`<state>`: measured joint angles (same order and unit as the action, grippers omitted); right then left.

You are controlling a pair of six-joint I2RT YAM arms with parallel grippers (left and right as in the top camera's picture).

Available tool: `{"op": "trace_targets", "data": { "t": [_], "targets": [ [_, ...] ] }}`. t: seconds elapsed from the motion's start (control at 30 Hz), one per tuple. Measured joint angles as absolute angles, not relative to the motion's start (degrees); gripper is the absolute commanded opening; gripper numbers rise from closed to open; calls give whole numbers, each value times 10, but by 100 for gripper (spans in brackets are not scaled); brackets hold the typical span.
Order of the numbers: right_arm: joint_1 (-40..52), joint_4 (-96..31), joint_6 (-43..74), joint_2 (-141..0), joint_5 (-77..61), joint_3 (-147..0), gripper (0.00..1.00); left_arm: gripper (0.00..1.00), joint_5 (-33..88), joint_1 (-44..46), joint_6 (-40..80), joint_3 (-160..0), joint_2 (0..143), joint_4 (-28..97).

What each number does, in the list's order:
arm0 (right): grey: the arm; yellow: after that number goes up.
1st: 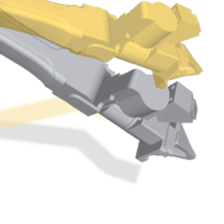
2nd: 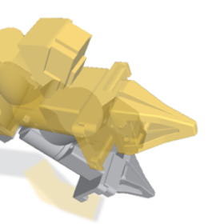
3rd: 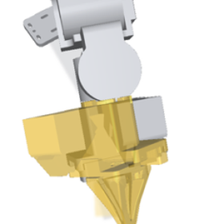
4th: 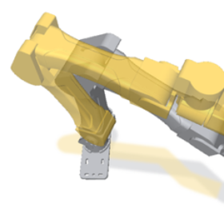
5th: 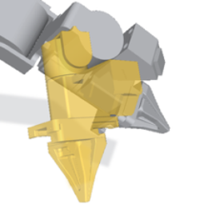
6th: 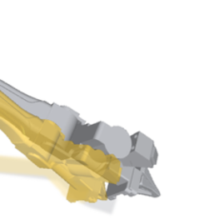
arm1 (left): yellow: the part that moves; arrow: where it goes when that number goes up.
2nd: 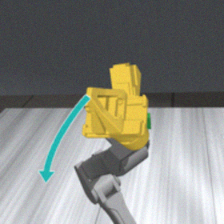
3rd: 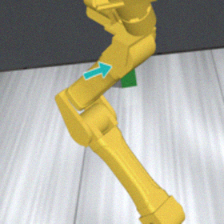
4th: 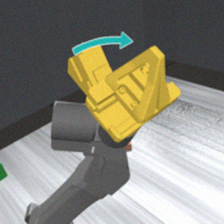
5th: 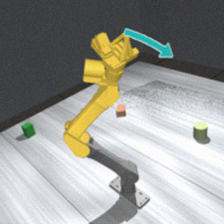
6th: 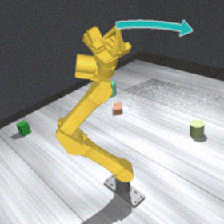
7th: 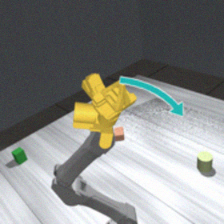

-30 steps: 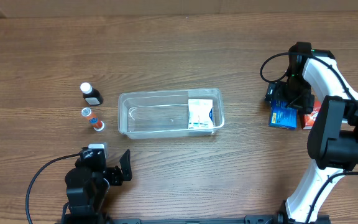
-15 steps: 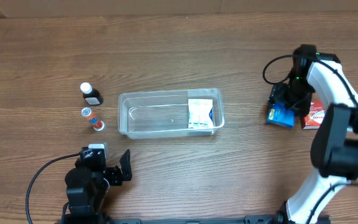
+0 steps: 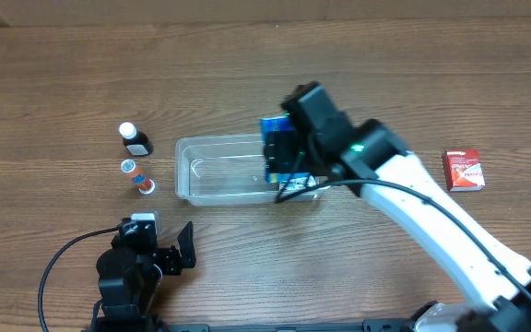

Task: Pack container
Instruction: 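Place the blue box into the container beside the white box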

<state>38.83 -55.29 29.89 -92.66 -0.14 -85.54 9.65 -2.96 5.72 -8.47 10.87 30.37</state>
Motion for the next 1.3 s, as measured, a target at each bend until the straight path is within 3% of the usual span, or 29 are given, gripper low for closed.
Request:
{"op": "trace_targets", "data": {
  "t": [0.2,0.57,0.93,1.07,1.2,1.3],
  "targets": [
    [393,-478,320,-1036,2,-855,75,100,96,-30,57,-85,109,304],
    [394,-463,376,-1111,-44,-855,76,100,96,-30,57,-85,109,304],
    [394,-486,376,-1143,-25,-855,91,100,96,-30,57,-85,109,304],
    [394,-492,344,-1091,12,-855,92,100,96,-30,57,-85,109,304],
    [387,-519,326,-984,49,-855,100,100,96,-30,57,-85,109,303],
    [314,-575,309,-887,63,-856,100,100,96,-30,57,-85,109,304]
  ]
}}
